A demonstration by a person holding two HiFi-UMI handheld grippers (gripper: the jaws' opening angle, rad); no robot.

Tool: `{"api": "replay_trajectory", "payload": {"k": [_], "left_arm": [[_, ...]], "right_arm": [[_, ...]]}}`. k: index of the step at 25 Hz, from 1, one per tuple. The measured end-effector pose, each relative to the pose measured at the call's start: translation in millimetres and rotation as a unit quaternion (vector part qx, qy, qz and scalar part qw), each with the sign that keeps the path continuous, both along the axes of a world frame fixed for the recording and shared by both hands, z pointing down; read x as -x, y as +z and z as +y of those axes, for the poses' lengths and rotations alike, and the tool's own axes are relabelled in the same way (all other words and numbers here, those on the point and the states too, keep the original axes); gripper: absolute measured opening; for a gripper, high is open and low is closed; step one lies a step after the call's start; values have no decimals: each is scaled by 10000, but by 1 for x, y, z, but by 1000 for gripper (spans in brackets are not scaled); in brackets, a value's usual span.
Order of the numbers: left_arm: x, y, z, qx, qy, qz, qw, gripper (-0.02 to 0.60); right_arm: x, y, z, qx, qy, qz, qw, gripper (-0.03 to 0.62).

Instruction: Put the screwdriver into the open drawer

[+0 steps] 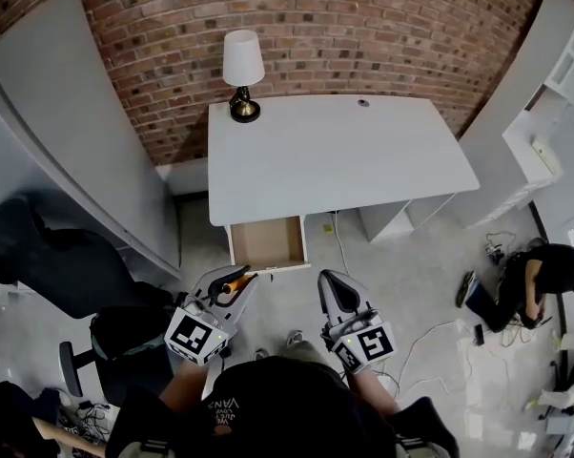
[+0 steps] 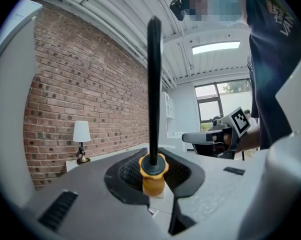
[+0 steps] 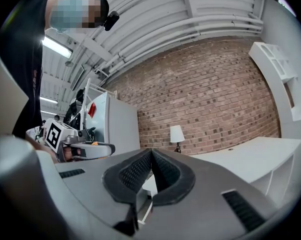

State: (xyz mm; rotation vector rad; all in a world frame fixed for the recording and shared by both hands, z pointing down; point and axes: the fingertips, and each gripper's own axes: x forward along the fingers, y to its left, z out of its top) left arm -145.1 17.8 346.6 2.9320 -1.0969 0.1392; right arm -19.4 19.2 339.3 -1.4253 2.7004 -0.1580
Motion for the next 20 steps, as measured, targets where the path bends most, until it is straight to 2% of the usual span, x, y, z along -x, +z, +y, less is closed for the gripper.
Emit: {"api": "replay_trajectory", "payload": {"k": [9, 15, 20], "left_arm": [[-41, 4, -39, 0, -223, 38, 9997, 67], [-53, 21, -53, 41, -435, -62, 9990, 67], [-57, 44, -66, 219, -417, -157, 9988, 67]], "right_arm": [[-27, 1, -38, 6, -378, 97, 9992, -2], [-35, 12, -49, 89, -647, -47, 9979, -2], [-35, 30, -59, 254, -635, -119, 9976, -2]]}}
